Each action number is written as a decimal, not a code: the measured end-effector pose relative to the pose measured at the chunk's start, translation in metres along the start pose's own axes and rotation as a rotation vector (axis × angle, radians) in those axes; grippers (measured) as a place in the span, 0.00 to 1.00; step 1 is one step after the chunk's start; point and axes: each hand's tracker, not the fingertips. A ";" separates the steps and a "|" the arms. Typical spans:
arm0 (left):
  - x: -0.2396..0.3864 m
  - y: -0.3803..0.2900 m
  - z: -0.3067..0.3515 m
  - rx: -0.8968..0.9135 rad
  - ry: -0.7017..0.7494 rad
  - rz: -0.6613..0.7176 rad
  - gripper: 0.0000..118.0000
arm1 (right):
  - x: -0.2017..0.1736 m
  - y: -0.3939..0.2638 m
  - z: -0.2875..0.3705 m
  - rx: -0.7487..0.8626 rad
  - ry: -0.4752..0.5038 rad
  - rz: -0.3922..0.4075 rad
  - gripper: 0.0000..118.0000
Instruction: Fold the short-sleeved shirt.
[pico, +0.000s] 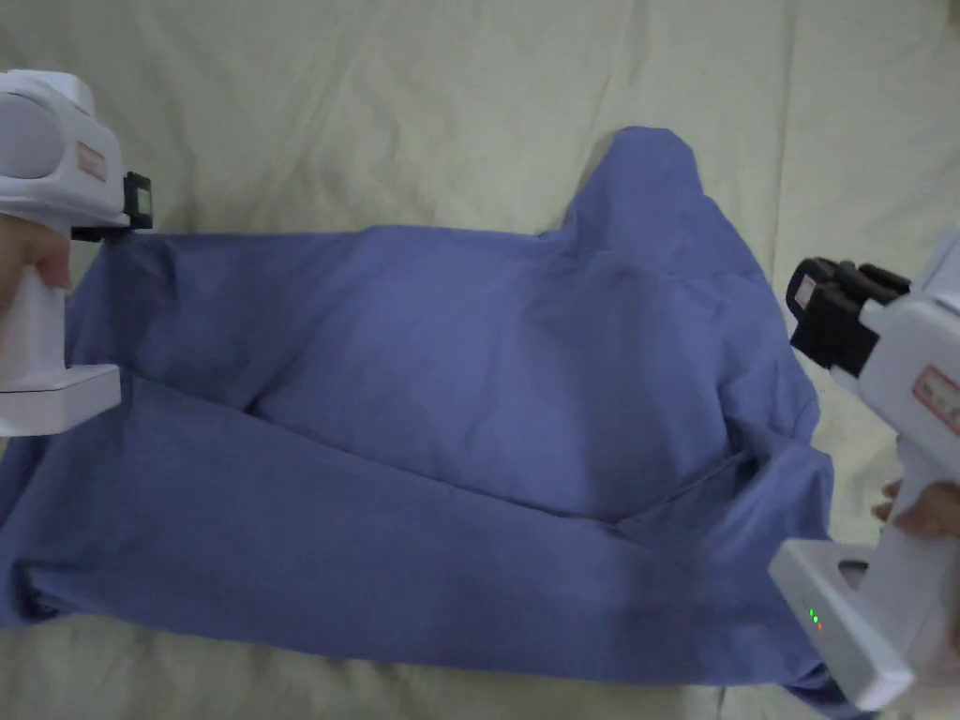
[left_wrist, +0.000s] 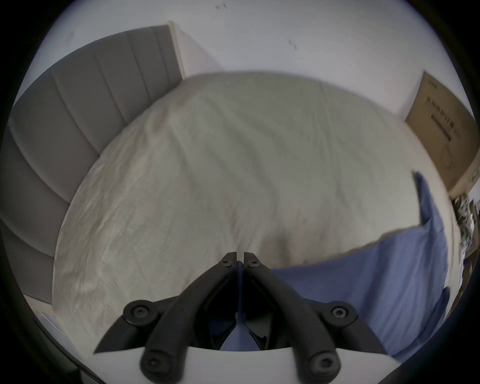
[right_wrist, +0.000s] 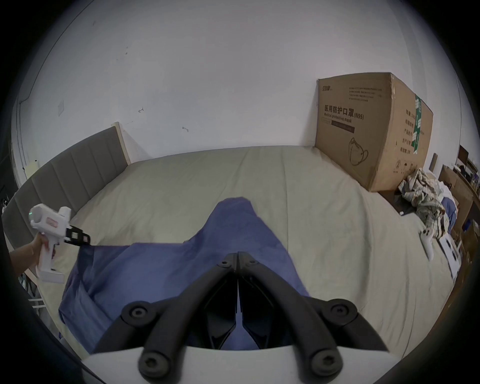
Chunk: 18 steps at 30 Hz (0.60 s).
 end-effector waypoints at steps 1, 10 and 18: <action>-0.002 0.001 0.011 0.029 -0.019 0.008 0.00 | 0.003 0.012 -0.007 -0.003 -0.004 0.014 0.00; -0.014 0.001 0.072 0.167 -0.053 0.130 0.00 | 0.024 0.082 -0.126 -0.224 -0.153 0.116 0.90; -0.019 0.001 0.071 0.154 -0.032 0.127 0.00 | 0.047 0.046 -0.223 -0.489 -0.159 0.058 0.88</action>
